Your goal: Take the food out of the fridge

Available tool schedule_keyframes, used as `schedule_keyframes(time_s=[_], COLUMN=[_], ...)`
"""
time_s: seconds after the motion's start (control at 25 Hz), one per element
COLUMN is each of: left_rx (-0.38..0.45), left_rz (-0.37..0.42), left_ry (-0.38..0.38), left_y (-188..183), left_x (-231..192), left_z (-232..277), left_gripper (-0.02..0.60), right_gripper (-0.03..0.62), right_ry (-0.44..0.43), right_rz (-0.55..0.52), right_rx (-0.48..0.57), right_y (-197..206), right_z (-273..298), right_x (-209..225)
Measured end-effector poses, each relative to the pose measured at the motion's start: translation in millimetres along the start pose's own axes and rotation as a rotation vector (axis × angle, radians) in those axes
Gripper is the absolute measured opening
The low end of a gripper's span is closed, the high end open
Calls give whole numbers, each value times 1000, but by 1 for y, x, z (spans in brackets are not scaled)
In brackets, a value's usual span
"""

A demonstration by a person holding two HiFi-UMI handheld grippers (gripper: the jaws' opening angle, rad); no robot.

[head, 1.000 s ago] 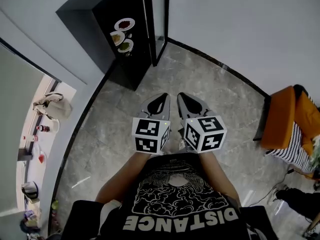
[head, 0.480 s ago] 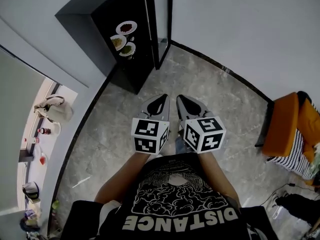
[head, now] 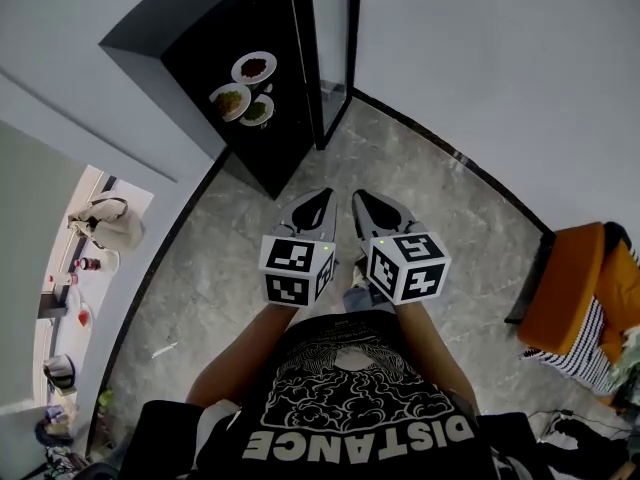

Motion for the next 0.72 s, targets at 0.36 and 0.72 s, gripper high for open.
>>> schedule_keyframes(time_s=[0.36,0.72], left_rx=[-36,-24], left_rz=[-18,-67], left_ry=[-47,-154], left_y=[-48,-76], left_x=[3,-5], left_z=[74,108], left_gripper=[2,2], right_gripper=[2,2], right_ry=[-65,-164], right_rz=[16,-2], right_rx=[-28,-51], right_y=[-46,-80], right_z=[30,57], right_x=[74,114])
Point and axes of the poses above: the fingertips, and each gripper's own axes: z forward along the fingers, x to its right, y out of its underside, the point moved 7 cm from there along -z, backward along the fingers, and after that the axes turned 13 degrees about -x, right-handed, at the moved point
